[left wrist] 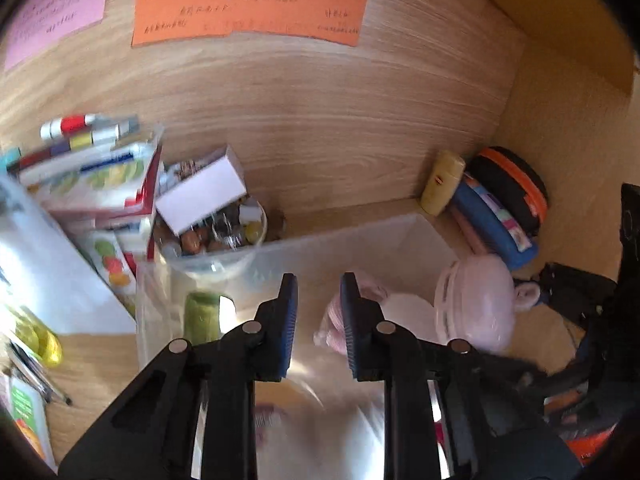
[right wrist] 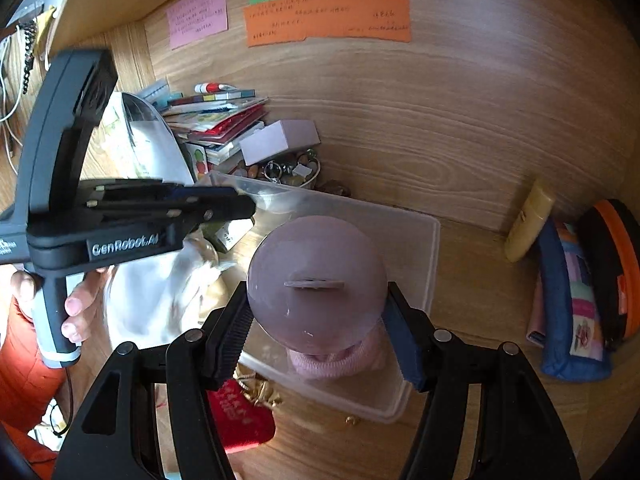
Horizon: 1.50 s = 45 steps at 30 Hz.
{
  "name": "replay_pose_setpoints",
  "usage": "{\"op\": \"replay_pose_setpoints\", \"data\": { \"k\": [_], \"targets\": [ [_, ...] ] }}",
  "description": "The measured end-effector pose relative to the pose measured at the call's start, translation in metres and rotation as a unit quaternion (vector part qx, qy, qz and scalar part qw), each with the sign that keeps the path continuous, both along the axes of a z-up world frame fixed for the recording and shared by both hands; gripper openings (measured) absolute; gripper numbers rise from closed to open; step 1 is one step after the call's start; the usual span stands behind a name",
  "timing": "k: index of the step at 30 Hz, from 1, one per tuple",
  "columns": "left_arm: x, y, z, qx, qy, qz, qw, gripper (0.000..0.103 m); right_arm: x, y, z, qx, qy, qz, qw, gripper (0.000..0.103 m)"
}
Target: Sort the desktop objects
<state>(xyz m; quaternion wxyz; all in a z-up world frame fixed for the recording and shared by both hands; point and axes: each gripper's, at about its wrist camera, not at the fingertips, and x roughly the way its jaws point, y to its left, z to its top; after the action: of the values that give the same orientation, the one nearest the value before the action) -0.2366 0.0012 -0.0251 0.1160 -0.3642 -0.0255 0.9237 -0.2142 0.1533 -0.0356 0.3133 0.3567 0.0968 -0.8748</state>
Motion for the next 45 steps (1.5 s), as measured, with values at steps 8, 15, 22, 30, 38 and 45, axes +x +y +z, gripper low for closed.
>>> {"op": "replay_pose_setpoints", "data": {
  "k": [8, 15, 22, 30, 38, 45],
  "targets": [
    [-0.018, 0.024, -0.027, -0.049, -0.021, 0.000, 0.9986, 0.021, -0.009, 0.003, -0.013, -0.009, -0.015, 0.002, 1.000, 0.060],
    [0.013, 0.016, 0.003, -0.047, 0.026, -0.007, 0.9985, 0.037, -0.007, 0.006, -0.016, -0.009, -0.014, 0.005, 1.000, 0.060],
    [0.069, 0.003, 0.018, -0.064, 0.065, -0.001, 0.9958, 0.075, -0.009, 0.007, -0.021, -0.002, -0.019, -0.001, 1.000, 0.060],
    [0.122, -0.009, -0.019, -0.049, -0.007, -0.018, 0.9986, 0.081, -0.008, 0.008, -0.024, 0.003, -0.019, -0.005, 1.000, 0.060],
    [0.136, -0.004, -0.035, -0.011, -0.031, -0.032, 0.9990, 0.087, -0.007, 0.004, -0.031, 0.018, -0.025, 0.002, 1.000, 0.060],
    [0.139, -0.008, -0.039, 0.031, -0.047, -0.046, 0.9974, 0.087, -0.006, 0.003, -0.032, 0.017, -0.024, -0.001, 1.000, 0.060]
  ]
}}
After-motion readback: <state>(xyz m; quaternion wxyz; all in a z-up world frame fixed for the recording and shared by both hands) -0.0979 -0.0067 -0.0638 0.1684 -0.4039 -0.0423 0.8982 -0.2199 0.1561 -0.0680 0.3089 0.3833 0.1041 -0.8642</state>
